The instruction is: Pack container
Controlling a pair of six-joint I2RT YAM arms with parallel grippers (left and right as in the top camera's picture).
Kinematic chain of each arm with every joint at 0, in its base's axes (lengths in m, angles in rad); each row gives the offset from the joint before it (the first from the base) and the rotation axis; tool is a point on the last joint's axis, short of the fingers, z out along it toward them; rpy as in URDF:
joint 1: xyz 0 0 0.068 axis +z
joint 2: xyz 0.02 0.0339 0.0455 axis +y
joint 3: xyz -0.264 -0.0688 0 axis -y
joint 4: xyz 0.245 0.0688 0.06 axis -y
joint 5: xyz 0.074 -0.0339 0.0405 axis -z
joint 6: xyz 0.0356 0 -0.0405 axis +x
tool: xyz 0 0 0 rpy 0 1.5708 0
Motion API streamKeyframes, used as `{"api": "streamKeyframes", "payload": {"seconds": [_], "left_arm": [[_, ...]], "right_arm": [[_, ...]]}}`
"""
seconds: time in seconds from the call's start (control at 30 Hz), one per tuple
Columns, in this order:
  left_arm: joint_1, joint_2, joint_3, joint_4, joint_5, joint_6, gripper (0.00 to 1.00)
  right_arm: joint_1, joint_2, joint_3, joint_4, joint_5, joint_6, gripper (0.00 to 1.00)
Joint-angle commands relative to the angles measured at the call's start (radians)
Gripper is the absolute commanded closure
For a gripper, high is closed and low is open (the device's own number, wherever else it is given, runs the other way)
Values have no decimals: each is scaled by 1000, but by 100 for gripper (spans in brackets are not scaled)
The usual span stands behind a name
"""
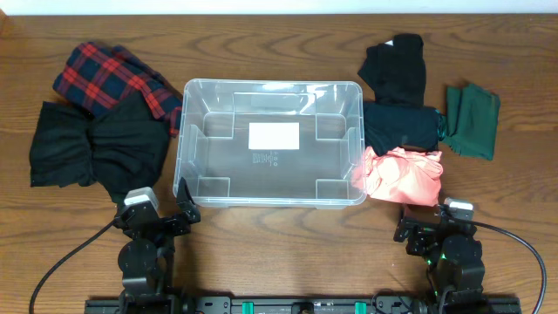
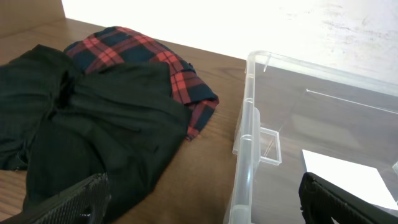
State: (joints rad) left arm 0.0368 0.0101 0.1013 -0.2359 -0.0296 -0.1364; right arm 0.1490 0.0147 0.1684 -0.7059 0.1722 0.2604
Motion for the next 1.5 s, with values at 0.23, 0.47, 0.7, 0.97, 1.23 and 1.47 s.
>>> {"api": "streamKeyframes", "payload": {"seconds": [0.23, 0.47, 0.7, 0.97, 1.23, 1.47], "left_arm": [[1, -3, -27, -5, 0, 5, 2], [1, -3, -27, -5, 0, 5, 2], [1, -3, -27, -5, 0, 5, 2], [1, -3, -27, -5, 0, 5, 2], [1, -3, -27, -3, 0, 5, 2], [1, -3, -27, 10, 1, 4, 2]], "right_arm": [[-6, -8, -5, -2, 3, 16, 1], [-6, -8, -5, -2, 3, 16, 1], [-6, -8, -5, -2, 3, 16, 1], [-6, -8, -5, -2, 3, 16, 1], [-6, -8, -5, -2, 3, 16, 1], [-6, -8, -5, -2, 3, 16, 1]]}}
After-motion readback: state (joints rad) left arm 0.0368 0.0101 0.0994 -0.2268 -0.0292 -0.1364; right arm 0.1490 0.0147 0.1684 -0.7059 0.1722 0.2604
